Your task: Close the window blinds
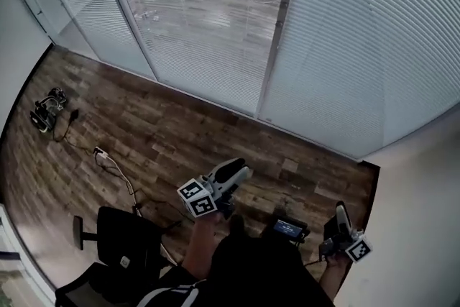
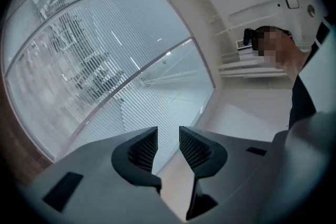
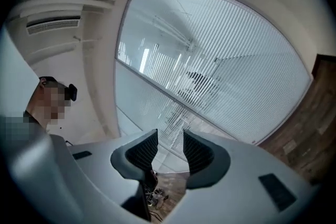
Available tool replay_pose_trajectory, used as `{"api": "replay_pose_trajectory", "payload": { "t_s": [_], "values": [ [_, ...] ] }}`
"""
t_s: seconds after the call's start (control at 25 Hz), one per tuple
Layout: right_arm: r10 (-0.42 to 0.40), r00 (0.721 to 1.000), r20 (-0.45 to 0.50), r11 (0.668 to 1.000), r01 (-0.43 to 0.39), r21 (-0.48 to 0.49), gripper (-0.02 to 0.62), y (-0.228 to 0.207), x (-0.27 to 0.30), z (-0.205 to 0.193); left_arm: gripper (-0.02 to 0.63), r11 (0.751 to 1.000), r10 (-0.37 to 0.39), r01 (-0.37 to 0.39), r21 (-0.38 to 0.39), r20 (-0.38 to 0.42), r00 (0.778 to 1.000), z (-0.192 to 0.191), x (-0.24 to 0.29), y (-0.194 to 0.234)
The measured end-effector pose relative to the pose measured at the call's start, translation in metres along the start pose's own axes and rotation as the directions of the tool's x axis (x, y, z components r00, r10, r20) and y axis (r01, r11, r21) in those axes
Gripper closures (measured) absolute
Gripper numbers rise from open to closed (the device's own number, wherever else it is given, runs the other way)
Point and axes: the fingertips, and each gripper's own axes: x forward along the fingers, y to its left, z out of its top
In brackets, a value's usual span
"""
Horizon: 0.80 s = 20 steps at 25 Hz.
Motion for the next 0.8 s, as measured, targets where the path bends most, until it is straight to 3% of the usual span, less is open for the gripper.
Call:
{"api": "replay_pose_trajectory", "payload": {
  "t_s": [0.32, 0.44, 0.8],
  "values": [
    [-0.006, 1.0, 0.013, 0.993, 0.007, -0.114, 0.44, 0.046, -0.017, 0.009, 0.468, 0.998, -0.066, 0.066, -0.003, 0.043, 0.997, 0.011, -0.003, -0.024],
    [-0.002, 1.0, 0.018, 0.994, 0.004, -0.113, 0.441, 0.051, -0.031, 0.009, 0.468, 0.998, -0.069, 0.07, -0.004, 0.046, 0.997, 0.007, -0.005, -0.035],
    [-0.032, 0.994, 0.103, 0.997, 0.039, -0.068, 0.459, 0.024, -0.122, 0.007, 0.468, 0.995, -0.096, 0.096, 0.003, -0.068, 0.993, -0.043, 0.006, -0.099]
  ]
}}
